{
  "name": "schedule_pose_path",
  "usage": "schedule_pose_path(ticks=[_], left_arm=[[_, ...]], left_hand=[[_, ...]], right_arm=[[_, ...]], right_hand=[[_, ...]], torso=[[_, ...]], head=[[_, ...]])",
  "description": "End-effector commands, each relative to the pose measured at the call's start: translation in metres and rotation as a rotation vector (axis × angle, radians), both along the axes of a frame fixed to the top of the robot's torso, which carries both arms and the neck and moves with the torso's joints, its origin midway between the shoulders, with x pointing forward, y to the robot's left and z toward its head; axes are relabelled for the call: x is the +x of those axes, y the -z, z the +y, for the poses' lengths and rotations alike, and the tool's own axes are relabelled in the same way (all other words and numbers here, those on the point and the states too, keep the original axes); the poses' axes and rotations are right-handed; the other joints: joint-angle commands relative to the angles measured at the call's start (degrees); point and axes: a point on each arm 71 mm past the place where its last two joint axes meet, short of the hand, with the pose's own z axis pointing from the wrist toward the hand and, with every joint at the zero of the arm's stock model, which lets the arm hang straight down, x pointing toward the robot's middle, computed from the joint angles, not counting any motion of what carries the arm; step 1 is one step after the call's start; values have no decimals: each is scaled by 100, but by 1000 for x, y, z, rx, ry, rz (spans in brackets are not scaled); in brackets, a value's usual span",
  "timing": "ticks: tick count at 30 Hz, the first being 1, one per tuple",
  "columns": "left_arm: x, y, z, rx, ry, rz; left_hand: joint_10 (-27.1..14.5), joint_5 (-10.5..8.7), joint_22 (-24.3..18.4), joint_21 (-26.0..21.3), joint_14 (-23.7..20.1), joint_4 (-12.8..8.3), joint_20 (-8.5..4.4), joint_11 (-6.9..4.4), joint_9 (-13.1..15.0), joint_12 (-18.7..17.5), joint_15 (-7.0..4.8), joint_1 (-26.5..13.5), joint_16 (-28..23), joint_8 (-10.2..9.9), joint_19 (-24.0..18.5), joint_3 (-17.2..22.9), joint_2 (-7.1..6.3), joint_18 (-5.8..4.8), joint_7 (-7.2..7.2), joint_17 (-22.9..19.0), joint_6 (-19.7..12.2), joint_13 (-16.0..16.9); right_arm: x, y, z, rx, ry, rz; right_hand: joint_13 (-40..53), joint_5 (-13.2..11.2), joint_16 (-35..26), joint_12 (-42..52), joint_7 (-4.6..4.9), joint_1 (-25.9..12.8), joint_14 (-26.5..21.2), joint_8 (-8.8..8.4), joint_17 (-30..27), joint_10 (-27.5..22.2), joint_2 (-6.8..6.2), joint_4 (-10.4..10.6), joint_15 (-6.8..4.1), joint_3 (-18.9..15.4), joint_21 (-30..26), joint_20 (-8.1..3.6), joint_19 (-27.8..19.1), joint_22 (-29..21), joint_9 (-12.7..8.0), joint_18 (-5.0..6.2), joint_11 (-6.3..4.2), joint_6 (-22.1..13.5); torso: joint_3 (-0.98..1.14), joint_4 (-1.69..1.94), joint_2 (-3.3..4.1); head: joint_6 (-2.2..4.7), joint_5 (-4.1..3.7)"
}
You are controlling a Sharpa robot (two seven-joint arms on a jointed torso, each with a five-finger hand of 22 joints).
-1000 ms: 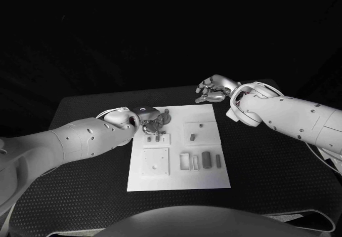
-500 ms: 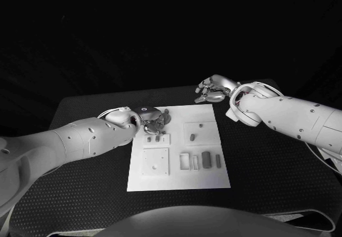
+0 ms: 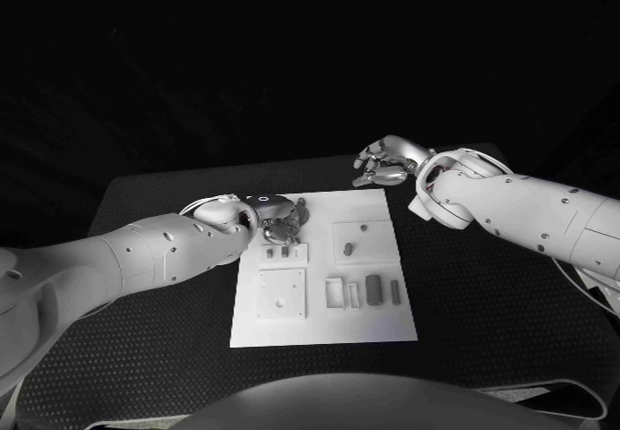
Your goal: Assemble the parts on the task board
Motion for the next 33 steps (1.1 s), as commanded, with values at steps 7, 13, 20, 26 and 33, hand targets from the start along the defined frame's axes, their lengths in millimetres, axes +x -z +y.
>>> schedule_pose_path(ticks=[7, 13, 20, 26, 33], left_arm=[[-1, 7, -4, 40, 6, 0], [1, 7, -2, 64, 11, -27], [2, 8, 4, 74, 2, -31], [4, 7, 7, 74, -3, -41], [4, 7, 9, 72, 1, -49]], left_hand=[[104, -93, 121, -23, 62, -73, -25, -16, -5, 7, -39, 176, 41, 30, 74, 211, 40, 55, 11, -2, 72, -23], [126, -95, 124, -20, 76, -95, -35, -21, -9, 0, -47, 271, 45, 38, 84, 310, -9, 49, 4, -3, 92, -29], [133, -96, 124, -20, 81, -120, -38, -23, -10, -4, -50, 315, 44, 41, 86, 341, -27, 45, 2, -4, 97, -32], [130, -99, 122, -24, 79, -145, -38, -20, -13, -14, -50, 338, 37, 37, 83, 351, -63, 40, 9, -8, 90, -37], [128, -106, 120, -29, 78, -171, -36, -14, -18, -25, -47, 348, 28, 31, 81, 349, -123, 32, 18, -14, 79, -42]], right_arm=[[0, 0, 2, 2, -12, 1], [0, 0, 1, 2, -11, 0], [0, 0, 1, 2, -11, 1], [0, 0, 1, 2, -11, 1], [0, 0, 1, 2, -10, 1]], right_hand=[[-12, 8, -24, 35, 7, -24, 55, 39, 12, -67, 46, 0, -5, -19, -22, 35, 12, 9, -10, 37, -35, 44], [-14, 8, -26, 37, 7, -23, 55, 39, 14, -67, 45, -1, -5, -19, -23, 35, 12, 10, -10, 38, -35, 44], [-16, 8, -28, 39, 7, -24, 56, 40, 16, -68, 45, 0, -5, -19, -25, 36, 12, 11, -11, 38, -35, 44], [-18, 8, -30, 40, 7, -24, 56, 40, 18, -68, 45, 0, -6, -19, -25, 37, 13, 12, -11, 39, -35, 44], [-21, 8, -32, 43, 7, -24, 57, 40, 21, -69, 44, 0, -6, -19, -27, 38, 13, 13, -12, 40, -35, 43]], torso=[[-1, 1, 3], [2, -3, -2], [0, 2, 1], [-6, 10, 2], [-10, 8, 0]], head=[[1, -1], [1, -7], [1, -19], [1, -17], [1, -13]])
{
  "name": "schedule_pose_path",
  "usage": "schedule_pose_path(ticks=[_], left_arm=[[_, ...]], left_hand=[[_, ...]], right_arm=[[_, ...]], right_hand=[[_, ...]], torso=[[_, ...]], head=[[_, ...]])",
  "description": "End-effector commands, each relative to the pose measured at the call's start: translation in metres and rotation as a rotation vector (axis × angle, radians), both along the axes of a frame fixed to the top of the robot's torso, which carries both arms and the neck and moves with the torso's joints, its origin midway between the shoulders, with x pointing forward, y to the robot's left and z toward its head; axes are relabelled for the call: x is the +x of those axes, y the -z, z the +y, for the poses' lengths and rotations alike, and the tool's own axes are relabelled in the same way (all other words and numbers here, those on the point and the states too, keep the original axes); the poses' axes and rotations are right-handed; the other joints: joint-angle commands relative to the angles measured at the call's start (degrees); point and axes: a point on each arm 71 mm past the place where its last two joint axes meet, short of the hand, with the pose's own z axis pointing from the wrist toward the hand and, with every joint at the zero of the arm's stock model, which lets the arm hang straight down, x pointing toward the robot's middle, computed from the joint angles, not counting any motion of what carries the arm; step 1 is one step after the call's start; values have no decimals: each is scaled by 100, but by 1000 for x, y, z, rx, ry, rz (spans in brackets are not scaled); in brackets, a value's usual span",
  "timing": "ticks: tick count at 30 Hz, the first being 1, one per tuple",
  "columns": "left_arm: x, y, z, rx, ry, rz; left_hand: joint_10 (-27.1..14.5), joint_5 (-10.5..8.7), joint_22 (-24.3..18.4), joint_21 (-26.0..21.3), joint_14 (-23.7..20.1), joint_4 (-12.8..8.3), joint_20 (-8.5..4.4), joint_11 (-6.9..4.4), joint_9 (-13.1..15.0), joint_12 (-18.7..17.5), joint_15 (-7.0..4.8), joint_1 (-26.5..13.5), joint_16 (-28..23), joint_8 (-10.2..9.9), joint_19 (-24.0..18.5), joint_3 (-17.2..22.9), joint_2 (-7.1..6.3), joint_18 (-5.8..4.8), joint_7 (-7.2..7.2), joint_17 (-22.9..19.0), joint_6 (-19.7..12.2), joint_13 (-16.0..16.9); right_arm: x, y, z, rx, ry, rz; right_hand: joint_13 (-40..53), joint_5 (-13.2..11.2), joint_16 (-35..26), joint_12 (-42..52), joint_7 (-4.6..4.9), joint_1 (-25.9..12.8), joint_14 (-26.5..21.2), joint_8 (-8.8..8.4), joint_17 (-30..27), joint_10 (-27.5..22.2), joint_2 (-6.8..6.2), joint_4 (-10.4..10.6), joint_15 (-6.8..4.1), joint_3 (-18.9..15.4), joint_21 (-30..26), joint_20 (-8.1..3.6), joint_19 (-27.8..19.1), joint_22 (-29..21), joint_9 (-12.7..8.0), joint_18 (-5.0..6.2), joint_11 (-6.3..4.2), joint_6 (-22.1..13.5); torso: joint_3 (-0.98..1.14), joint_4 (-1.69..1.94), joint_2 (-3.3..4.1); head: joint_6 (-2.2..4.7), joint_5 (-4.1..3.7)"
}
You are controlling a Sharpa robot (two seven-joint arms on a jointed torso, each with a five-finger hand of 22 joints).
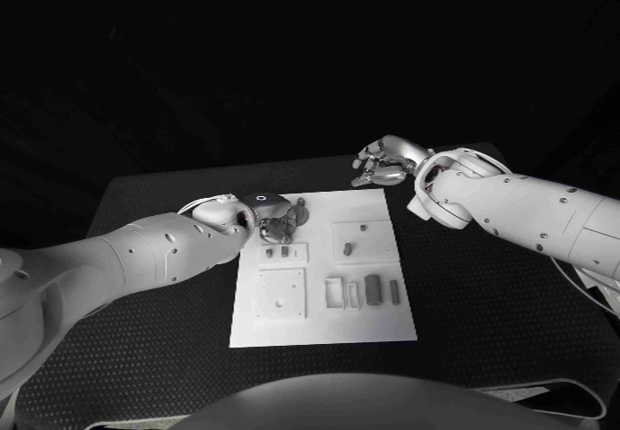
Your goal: Assemble the parts on the task board
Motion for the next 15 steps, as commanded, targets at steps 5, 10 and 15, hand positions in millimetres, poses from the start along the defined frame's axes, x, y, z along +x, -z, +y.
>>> schedule_pose_path(ticks=[5, 10, 15], left_arm=[[-2, 4, 1, 23, 0, 0], [-2, 4, 2, 24, -2, 0], [-1, 4, 4, 25, -7, -2]], left_hand=[[37, -20, 122, -30, 21, -9, 5, 20, -6, -27, 10, -42, 4, -5, 40, -4, -22, 55, 3, -8, 8, -10], [34, -20, 119, -34, 21, -6, 5, 22, -9, -32, 12, -50, -1, -11, 39, -6, -32, 53, 9, -11, -3, -13], [30, -19, 117, -40, 18, -10, 5, 25, -13, -38, 13, -48, -7, -19, 36, -4, -47, 53, 19, -15, -18, -16]], right_arm=[[0, 0, 1, 2, -11, 1], [0, 0, 1, 2, -11, 1], [0, 0, 1, 1, -10, 1]], right_hand=[[-7, 8, -34, 29, 11, -24, 39, 19, 12, -66, 45, 0, 12, -19, -28, 38, 13, 10, -8, 40, -38, 40], [-9, 8, -36, 30, 10, -23, 40, 20, 13, -66, 45, -1, 12, -19, -28, 38, 13, 11, -8, 41, -38, 40], [-10, 8, -37, 32, 11, -23, 40, 20, 15, -67, 45, 0, 12, -19, -29, 39, 13, 12, -9, 41, -38, 40]], torso=[[-3, 3, -1], [0, 0, -2], [1, -2, -1]], head=[[1, 11], [1, 15], [1, 17]])
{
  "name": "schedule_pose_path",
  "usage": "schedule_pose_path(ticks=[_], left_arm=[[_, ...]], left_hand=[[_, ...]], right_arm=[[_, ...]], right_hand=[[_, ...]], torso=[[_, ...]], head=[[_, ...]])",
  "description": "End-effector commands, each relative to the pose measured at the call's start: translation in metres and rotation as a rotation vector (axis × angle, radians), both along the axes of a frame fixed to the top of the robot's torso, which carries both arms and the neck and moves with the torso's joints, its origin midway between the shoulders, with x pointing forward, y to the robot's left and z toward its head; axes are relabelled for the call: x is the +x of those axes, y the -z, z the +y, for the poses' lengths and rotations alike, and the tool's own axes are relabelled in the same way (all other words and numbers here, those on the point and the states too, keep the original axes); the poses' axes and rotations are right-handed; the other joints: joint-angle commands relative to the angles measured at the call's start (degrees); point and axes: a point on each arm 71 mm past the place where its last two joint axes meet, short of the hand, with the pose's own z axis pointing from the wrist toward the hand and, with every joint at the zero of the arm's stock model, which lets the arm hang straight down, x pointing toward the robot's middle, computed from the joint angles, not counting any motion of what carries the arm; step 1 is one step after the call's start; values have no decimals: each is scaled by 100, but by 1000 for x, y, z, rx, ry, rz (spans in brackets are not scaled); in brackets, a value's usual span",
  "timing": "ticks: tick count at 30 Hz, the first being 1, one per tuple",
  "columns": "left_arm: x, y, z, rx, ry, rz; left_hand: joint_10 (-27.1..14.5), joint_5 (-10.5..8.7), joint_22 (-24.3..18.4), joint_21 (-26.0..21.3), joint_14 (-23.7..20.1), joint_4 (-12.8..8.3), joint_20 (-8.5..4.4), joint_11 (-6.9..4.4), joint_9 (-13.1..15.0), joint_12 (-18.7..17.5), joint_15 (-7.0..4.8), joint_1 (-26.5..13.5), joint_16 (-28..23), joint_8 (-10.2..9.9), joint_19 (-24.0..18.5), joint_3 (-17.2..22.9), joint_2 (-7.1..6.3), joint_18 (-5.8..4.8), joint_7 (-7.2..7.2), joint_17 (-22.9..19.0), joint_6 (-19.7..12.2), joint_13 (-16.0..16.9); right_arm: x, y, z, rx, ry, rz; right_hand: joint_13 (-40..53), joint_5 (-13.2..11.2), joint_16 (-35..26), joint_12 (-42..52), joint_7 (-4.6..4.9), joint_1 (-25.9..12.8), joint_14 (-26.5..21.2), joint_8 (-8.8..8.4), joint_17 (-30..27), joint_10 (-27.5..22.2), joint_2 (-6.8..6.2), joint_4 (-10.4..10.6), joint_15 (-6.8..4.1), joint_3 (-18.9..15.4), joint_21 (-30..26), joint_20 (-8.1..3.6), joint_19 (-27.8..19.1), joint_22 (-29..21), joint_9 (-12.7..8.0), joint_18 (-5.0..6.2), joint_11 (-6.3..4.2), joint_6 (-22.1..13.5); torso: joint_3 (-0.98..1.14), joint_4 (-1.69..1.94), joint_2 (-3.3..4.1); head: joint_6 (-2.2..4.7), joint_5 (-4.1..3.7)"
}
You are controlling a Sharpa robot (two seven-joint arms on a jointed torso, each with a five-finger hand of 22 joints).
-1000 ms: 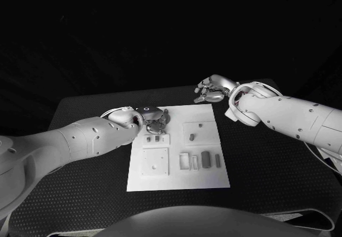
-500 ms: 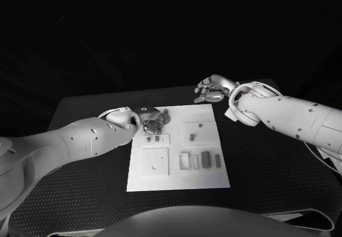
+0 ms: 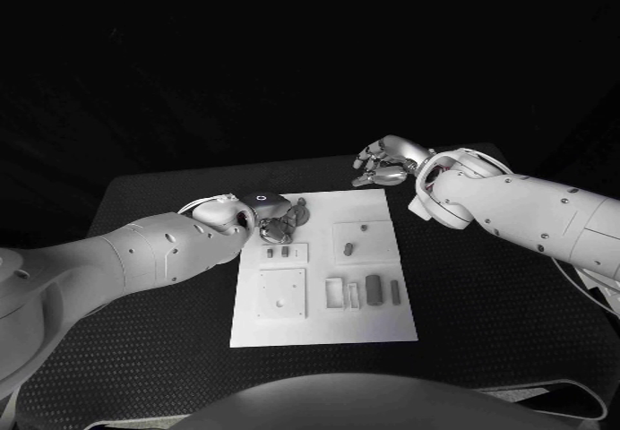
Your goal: Assemble the parts on the task board
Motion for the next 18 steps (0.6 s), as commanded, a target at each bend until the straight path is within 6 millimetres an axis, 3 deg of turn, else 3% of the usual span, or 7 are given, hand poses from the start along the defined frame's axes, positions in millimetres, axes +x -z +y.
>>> schedule_pose_path(ticks=[1, 7, 10, 15, 18], left_arm=[[-1, 3, 4, 21, -10, -1], [-1, 4, 8, 26, -18, 0], [-1, 4, 11, 35, -20, 6], [-1, 5, 15, 40, -19, 14], [-1, 5, 17, 39, -19, 16]], left_hand=[[23, -20, 114, -47, 15, -17, 7, 29, -17, -47, 15, -37, -15, -40, 31, -4, -60, 46, 40, -14, -49, -13], [14, -13, 88, -110, 46, -83, 13, 83, -65, -333, 22, -8, -76, -151, 50, 21, -247, 50, 75, -51, -286, -147], [31, -12, 85, -127, 53, -98, 14, 99, -64, -447, 23, 5, -87, -152, 57, 35, -273, 50, 91, -57, -306, -200], [421, -11, 98, -225, 67, -187, 26, 148, -39, -1389, 37, 50, -134, -123, 96, 121, -364, 50, 134, -68, -377, -573], [532, -13, 102, -259, 64, -199, 32, 145, -32, -1676, 40, 52, -147, -115, 105, 128, -375, 47, 127, -68, -405, -621]], right_arm=[[0, 0, 0, 1, -9, 1], [0, 0, 0, 1, -9, 1], [0, 0, 0, 1, -8, 1], [0, 0, -1, 0, -8, 1], [0, 0, 0, 1, -9, 1]], right_hand=[[-7, 8, -38, 32, 9, -24, 40, 20, 10, -67, 45, 0, 12, -19, -29, 39, 13, 7, -9, 41, -38, 41], [-9, 8, -40, 34, 9, -24, 41, 21, 12, -67, 45, 0, 12, -19, -30, 40, 13, 7, -10, 42, -38, 41], [-9, 8, -40, 34, 9, -24, 41, 21, 12, -67, 46, 0, 12, -19, -30, 40, 13, 8, -10, 42, -38, 41], [-10, 8, -41, 36, 9, -25, 42, 21, 14, -67, 47, 1, 11, -19, -31, 41, 14, 8, -10, 42, -38, 42], [-11, 8, -41, 37, 9, -26, 43, 22, 15, -66, 48, 1, 11, -19, -31, 41, 15, 9, -10, 43, -38, 42]], torso=[[6, -4, 0], [5, -3, -2], [3, -4, -1], [3, -2, 2], [0, -1, 2]], head=[[1, 3], [1, -3], [1, -10], [1, -21], [1, -16]])
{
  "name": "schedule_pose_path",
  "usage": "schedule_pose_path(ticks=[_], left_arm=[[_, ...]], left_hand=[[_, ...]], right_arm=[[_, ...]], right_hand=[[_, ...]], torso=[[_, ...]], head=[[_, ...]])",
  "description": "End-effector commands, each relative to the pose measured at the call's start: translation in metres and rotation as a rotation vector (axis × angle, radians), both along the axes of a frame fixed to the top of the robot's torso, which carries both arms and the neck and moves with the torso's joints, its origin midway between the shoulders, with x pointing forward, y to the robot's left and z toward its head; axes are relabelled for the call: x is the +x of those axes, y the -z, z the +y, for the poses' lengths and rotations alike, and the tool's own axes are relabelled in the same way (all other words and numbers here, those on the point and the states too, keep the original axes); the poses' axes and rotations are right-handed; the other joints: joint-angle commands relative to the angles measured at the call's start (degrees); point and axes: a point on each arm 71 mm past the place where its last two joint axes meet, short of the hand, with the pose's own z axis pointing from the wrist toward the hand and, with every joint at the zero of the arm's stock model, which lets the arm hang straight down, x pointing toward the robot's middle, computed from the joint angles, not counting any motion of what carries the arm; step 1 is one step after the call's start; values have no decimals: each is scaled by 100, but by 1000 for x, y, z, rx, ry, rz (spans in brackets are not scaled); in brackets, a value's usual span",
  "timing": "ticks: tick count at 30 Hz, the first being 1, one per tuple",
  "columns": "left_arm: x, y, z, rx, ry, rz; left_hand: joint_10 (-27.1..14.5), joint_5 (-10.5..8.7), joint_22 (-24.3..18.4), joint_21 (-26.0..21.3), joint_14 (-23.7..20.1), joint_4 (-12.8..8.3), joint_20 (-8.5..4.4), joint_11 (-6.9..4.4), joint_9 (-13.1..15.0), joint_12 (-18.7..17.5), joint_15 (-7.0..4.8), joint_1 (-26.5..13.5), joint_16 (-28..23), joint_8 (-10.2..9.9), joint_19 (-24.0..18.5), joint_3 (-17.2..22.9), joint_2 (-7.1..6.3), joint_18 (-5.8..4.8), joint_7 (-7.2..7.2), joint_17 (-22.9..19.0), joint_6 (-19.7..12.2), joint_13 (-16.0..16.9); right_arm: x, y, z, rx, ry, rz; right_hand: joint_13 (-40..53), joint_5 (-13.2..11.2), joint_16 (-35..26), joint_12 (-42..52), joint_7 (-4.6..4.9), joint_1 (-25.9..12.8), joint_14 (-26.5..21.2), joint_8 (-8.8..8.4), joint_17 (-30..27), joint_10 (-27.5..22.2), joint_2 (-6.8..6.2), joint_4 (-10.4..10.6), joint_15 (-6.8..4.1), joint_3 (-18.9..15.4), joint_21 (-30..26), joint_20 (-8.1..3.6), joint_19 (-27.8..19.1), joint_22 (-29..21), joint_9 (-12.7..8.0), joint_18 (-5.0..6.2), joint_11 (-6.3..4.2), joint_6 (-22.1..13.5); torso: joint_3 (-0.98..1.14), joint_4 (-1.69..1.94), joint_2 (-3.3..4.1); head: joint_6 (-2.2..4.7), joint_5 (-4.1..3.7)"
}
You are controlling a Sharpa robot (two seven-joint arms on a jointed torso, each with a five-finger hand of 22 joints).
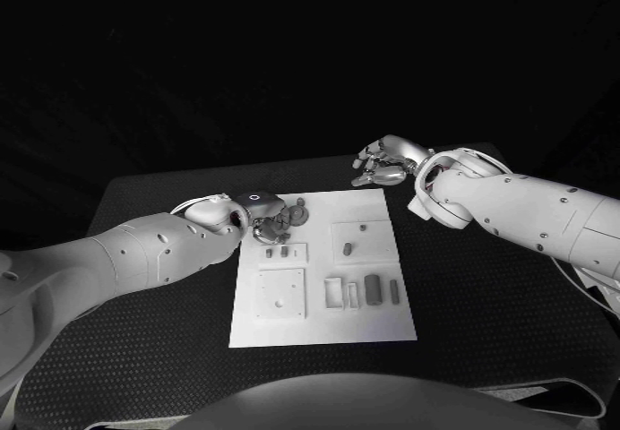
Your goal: Assemble the parts on the task board
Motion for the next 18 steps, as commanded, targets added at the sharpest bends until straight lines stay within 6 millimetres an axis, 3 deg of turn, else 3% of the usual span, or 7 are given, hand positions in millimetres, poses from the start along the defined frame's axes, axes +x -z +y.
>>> schedule_pose_path(ticks=[1, 12, 18], left_arm=[[-2, 6, 5, 32, -3, 26], [-3, 6, 0, 12, 13, 37], [-4, 8, -2, 3, 9, 47]], left_hand=[[87, -10, 99, -34, 23, -37, 14, 3, 17, -236, 1, -10, -22, 26, 47, 2, -37, 86, -5, -4, -38, -76], [398, -5, 112, -57, 61, -7, 1, -76, 57, -495, -15, 6, -13, 126, 96, 32, 104, 88, -99, 9, 101, -21], [463, -6, 113, -61, 79, 13, -6, -82, 52, -580, -23, -29, -11, 127, 111, 15, 139, 86, -80, 11, 107, -3]], right_arm=[[0, 0, 1, 1, -10, 1], [0, 0, 1, 2, -12, 1], [-1, 0, 1, 2, -12, 2]], right_hand=[[-10, 8, -15, 37, 1, -26, 43, 22, 10, -68, 48, 1, 11, -19, -31, 41, 15, 10, -6, 43, -37, 50], [-13, 8, -17, 41, 1, -26, 45, 23, 13, -67, 50, 1, 11, -19, -32, 42, 16, 12, -6, 44, -37, 51], [-14, 8, -19, 43, 0, -26, 47, 24, 15, -66, 51, 1, 10, -19, -32, 42, 17, 13, -6, 45, -38, 52]], torso=[[-4, 4, 4], [-3, 2, 2], [2, 1, 3]], head=[[1, 1], [1, 6], [1, 15]])
